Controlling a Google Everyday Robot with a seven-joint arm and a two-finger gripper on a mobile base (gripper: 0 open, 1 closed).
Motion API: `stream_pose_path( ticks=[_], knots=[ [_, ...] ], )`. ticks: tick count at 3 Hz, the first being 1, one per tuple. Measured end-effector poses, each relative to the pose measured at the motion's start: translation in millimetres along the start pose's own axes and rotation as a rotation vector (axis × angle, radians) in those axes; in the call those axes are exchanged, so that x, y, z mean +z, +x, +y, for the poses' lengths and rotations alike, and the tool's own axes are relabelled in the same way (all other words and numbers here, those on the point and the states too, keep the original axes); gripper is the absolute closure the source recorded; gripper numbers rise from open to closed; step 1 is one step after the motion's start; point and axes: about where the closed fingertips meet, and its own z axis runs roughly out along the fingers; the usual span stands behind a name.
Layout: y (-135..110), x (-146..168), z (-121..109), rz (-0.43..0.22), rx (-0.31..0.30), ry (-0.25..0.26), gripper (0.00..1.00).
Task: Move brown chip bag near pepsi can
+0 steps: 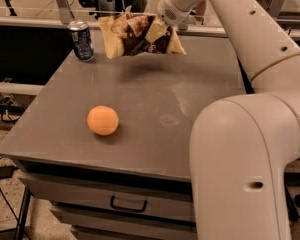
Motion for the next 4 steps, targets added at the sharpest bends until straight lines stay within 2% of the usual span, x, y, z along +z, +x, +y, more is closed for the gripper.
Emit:
stream_pose_path(
  ticks=[1, 2, 4],
  knots=[
    [0.4, 9.6, 3.9, 0.062, 0.058, -0.009, 1.00],
    [1.5, 16.9, 5.7, 0.104, 0.103, -0.012, 0.92],
    [2.3, 26.2, 7.9, 0.118, 0.116, -0.021, 0.44]
  ],
)
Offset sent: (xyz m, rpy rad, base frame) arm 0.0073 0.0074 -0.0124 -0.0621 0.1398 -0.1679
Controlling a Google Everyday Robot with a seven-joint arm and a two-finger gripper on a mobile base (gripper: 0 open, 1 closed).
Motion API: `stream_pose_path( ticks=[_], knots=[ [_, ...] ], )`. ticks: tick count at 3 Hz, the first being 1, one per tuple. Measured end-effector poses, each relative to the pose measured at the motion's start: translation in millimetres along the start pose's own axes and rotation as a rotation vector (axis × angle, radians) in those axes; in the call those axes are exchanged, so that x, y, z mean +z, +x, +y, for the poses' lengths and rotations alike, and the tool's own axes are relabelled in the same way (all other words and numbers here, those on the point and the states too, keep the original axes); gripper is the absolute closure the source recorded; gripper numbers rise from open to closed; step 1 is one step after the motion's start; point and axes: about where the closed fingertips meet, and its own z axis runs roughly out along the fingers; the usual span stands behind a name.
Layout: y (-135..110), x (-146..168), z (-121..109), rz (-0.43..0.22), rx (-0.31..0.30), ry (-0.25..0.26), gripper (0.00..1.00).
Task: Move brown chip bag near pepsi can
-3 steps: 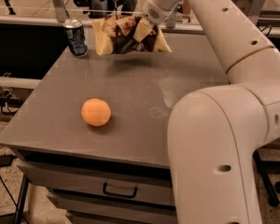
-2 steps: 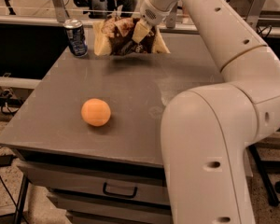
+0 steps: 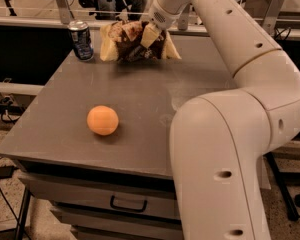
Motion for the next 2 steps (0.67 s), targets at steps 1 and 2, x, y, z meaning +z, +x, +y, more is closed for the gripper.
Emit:
stream_pose_path(
  ticks=[1, 2],
  knots=[
    [0.2, 4.2, 0.9, 0.002, 0.000, -0.004, 0.22],
    [0.1, 8.6, 2.0, 0.005, -0.001, -0.009, 0.01]
  ],
)
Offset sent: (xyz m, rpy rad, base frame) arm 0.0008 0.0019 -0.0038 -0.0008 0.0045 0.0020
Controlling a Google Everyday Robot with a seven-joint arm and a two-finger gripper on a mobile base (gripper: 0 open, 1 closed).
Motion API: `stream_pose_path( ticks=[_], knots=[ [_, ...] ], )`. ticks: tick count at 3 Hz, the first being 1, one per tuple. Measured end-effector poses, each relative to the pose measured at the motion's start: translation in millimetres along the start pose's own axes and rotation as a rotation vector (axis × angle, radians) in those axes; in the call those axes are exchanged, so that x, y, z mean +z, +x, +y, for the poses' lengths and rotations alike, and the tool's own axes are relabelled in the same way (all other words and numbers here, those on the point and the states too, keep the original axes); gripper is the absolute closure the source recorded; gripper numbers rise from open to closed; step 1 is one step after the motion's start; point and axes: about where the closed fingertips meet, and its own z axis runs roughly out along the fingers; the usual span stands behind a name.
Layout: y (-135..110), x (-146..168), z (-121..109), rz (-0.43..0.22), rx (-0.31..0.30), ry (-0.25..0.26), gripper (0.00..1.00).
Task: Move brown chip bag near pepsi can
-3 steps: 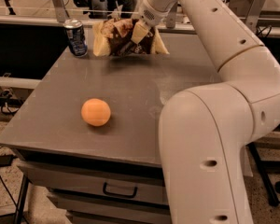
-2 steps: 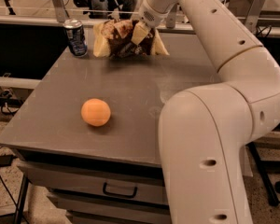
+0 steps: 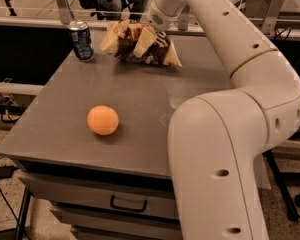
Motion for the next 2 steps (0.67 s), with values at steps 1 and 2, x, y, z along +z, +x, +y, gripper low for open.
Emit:
stream_pose_path(
  ticks=[1, 2],
  knots=[
    [0.0, 1.4, 0.3, 0.001, 0.000, -0.001, 0.00],
    [0.4, 2.1, 1.1, -0.010, -0.017, -0.008, 0.00]
  ],
)
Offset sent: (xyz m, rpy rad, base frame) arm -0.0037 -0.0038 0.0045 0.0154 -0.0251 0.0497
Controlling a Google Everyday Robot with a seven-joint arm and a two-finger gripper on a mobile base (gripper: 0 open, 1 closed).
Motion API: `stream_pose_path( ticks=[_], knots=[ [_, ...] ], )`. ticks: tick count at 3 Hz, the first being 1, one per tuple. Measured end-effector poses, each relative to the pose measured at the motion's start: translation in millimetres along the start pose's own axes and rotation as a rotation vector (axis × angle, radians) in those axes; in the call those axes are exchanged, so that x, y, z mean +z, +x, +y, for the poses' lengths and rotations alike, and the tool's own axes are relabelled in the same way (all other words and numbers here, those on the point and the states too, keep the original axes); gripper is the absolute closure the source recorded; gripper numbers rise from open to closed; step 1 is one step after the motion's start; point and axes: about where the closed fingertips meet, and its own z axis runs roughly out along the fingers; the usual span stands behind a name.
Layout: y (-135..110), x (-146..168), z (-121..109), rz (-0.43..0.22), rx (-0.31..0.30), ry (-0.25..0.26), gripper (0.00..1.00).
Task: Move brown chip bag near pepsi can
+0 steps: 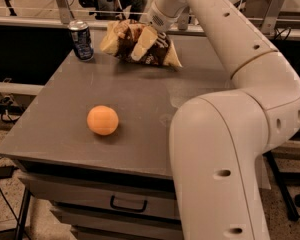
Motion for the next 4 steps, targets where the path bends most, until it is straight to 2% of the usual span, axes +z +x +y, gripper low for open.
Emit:
stream_pose_path(
  ticks=[1, 2, 3, 4],
  knots=[
    [7.9, -19.7, -6.4, -0.032, -0.038, 0.014, 0.00],
    [26.8, -58.4, -20.8, -0.078, -0.098, 0.060, 0.00],
    [46.1, -89.8, -35.6, -0.102, -0.107, 0.121, 0.00],
    [50.8, -95.1, -38.8, -0.106, -0.104, 0.133, 0.00]
  ],
)
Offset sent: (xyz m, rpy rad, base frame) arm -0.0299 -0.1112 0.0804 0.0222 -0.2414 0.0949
